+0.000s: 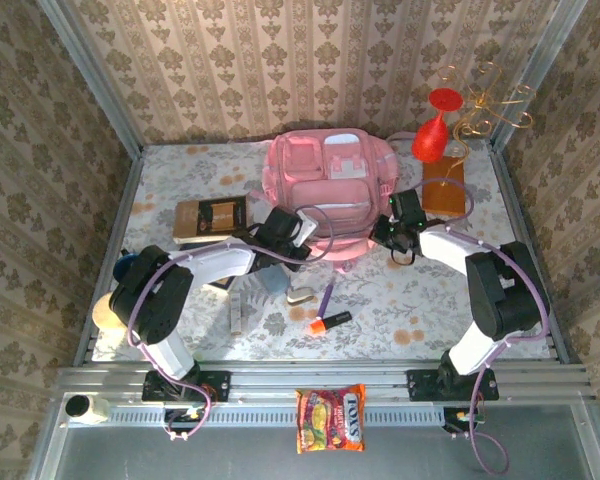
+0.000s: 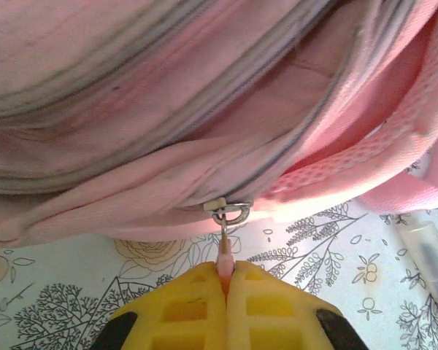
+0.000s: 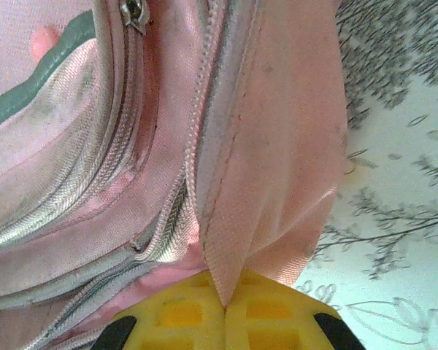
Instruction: Pack books, pencil case, and school supplies into a backpack
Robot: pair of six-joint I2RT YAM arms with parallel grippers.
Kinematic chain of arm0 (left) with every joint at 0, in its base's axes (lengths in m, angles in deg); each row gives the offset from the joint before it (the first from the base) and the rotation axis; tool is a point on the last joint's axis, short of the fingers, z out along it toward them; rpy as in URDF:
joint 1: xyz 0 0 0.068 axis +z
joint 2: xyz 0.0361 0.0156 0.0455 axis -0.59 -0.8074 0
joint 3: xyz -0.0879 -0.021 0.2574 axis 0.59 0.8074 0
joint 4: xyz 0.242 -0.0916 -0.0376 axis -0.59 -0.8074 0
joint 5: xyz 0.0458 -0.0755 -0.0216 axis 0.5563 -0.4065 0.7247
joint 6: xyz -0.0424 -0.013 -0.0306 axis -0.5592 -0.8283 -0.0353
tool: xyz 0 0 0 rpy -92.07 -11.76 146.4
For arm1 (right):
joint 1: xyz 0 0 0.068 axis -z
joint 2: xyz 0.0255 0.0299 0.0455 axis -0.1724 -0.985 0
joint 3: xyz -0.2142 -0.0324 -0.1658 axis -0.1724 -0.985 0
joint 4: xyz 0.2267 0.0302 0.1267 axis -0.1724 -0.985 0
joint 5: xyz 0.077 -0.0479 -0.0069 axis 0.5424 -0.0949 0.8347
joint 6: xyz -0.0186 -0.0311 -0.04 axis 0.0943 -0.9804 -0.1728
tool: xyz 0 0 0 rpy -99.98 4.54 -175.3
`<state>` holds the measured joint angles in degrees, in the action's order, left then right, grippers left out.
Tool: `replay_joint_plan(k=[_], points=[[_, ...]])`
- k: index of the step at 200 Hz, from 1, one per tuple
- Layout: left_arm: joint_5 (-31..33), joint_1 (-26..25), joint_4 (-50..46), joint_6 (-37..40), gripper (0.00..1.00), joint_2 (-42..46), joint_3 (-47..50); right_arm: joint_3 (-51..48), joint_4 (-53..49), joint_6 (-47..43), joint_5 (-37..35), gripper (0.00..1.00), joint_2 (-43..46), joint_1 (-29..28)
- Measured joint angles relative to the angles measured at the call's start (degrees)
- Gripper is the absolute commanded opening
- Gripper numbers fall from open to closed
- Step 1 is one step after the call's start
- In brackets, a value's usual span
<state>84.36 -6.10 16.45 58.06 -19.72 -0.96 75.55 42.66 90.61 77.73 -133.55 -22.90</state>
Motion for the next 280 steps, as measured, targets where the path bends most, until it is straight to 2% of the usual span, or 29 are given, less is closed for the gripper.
replay_joint_plan(k=[19, 31, 65, 97, 117, 137, 159, 189, 216, 243, 280], points=[[-0.55, -0.11, 0.02, 0.04, 0.0, 0.02, -0.02, 3.67, -4.24, -3.61, -0.11, 0.12, -0.46, 0.59], [-1.79, -0.09, 0.07, -0.04, 0.0, 0.02, -0.2, 6.6, -6.91, -5.68, -0.57, 0.18, -1.25, 0.87], [-7.67, -0.11, 0.37, -3.76, 0.0, 0.0, -1.84, 9.42, -9.97, -8.11, -2.08, 0.52, -0.37, 2.05], [-10.36, -1.38, 0.31, -5.97, 0.0, -0.55, -3.34, 3.34, -9.27, -5.64, -0.79, 0.77, 6.84, 1.9], [-11.19, -2.12, 0.24, -6.29, 0.0, -1.38, -3.69, -2.56, -6.67, -1.14, 1.25, 0.82, 10.56, -0.42], [-11.21, -2.34, -0.02, -6.25, 0.0, -1.95, -3.72, -6.12, -3.21, 3.52, 2.23, 0.83, 9.68, -4.13], [-10.97, -2.34, -0.57, -6.21, 0.0, -2.01, -3.72, -7.72, 0.76, 7.78, 2.6, 0.76, 6.93, -6.64], [-10.14, -2.34, -1.36, -6.03, 0.0, -2.01, -3.72, -8.46, 5.38, 11.56, 2.95, 0.41, 4.37, -6.91], [-8.2, -2.34, -1.92, -5.33, 0.0, -2.01, -3.72, -8.7, 5.51, 12.41, 1.27, 0.22, 4.33, -6.86], [-5.9, -2.34, -2.75, -3.69, 0.0, -2.01, -3.72, -8.68, 4.96, 10.73, 0.42, 0.1, 4.92, -5.84], [-4.81, -1.18, -3.06, -1.81, 0.0, -2.01, -3.56, -8.63, 2.73, 6.19, 2.45, 0.06, 6.6, -1.42]])
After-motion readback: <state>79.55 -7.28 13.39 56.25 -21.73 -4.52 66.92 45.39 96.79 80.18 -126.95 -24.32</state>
